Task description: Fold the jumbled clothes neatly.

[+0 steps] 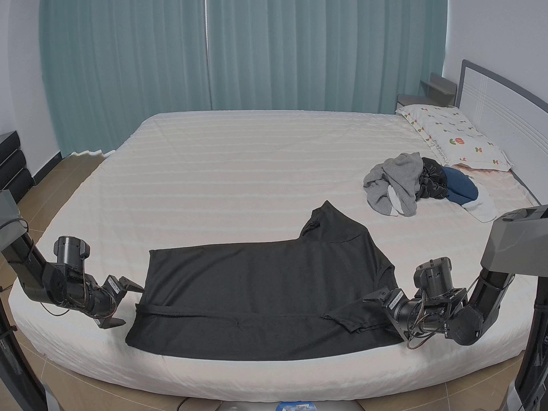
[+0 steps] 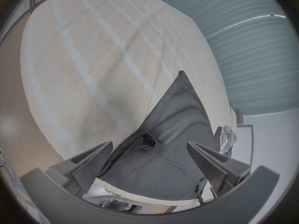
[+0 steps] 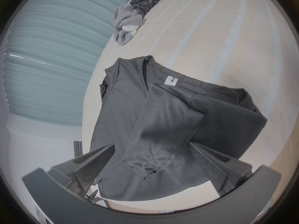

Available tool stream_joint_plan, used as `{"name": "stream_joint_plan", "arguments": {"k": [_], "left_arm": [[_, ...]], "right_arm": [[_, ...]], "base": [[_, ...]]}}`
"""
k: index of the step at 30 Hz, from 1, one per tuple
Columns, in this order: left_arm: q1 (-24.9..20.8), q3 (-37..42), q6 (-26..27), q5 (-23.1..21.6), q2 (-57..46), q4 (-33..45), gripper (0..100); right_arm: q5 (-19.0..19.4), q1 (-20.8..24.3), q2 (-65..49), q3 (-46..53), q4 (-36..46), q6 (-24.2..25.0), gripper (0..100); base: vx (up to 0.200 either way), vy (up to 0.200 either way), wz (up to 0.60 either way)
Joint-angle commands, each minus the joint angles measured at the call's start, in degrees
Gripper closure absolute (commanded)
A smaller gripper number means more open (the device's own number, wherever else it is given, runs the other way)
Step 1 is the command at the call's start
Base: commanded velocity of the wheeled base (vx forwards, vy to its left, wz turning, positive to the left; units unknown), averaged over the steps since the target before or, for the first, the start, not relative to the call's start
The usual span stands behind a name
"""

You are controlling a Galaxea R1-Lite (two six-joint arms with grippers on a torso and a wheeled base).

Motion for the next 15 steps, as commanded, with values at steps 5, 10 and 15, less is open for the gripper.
{"name": "stream_joint_plan", "arguments": {"k": [5, 10, 15], "left_arm": [[0.0, 0.0, 0.1, 0.0, 0.1, 0.0, 0], [0.1, 0.0, 0.1, 0.0, 0.1, 0.0, 0], [0.0, 0.0, 0.1, 0.0, 0.1, 0.0, 0]], "right_arm": [[-1.7, 0.4, 1.8, 0.1, -0.2, -0.3, 0], [-2.2, 0.5, 2.5, -0.4, -0.9, -0.3, 100], [-3.0, 0.5, 1.4, 0.2, -1.1, -0.3, 100]], "base": [[0.0, 0.0, 0.0], [0.0, 0.0, 0.0], [0.0, 0.0, 0.0]]}}
